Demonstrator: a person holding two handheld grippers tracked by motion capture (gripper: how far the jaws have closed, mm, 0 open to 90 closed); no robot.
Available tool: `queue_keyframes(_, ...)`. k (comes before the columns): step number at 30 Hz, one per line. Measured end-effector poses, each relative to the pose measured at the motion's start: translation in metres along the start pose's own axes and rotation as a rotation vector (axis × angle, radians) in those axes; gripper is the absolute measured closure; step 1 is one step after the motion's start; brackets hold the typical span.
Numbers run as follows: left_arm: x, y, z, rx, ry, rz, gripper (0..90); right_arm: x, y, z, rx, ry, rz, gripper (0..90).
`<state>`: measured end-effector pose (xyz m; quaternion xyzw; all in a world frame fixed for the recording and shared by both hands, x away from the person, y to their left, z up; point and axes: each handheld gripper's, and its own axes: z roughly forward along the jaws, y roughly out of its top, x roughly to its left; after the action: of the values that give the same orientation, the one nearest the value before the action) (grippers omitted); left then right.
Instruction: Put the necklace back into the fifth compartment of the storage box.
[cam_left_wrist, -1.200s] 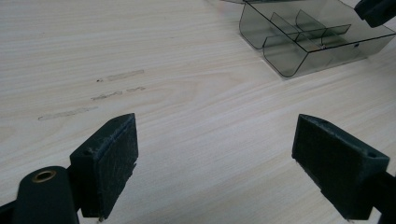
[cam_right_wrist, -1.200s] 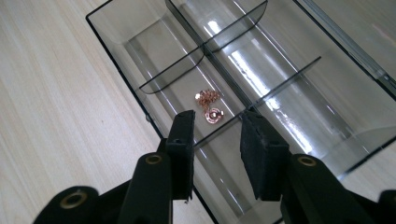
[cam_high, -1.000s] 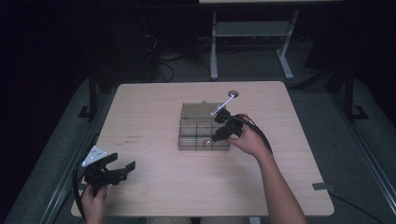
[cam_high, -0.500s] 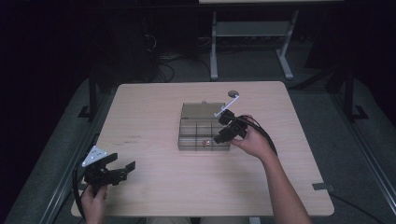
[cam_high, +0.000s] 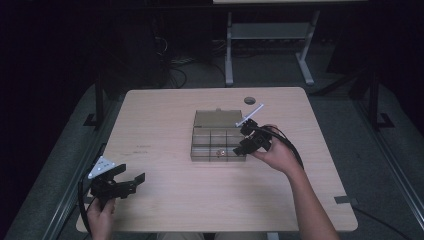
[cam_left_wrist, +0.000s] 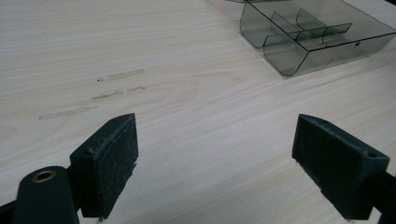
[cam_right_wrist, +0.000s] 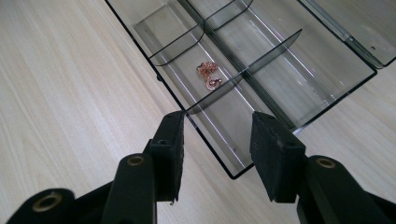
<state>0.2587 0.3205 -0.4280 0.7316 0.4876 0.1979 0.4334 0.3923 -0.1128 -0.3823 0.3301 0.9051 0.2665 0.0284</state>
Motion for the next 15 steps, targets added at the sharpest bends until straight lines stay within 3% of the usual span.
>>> queue_keyframes(15, -0.002, 0.0, 0.001, -0.001, -0.002, 0.002, 14.0, -0.001, -0.017, -0.015, -0.012, -0.006, 0.011, 51.8)
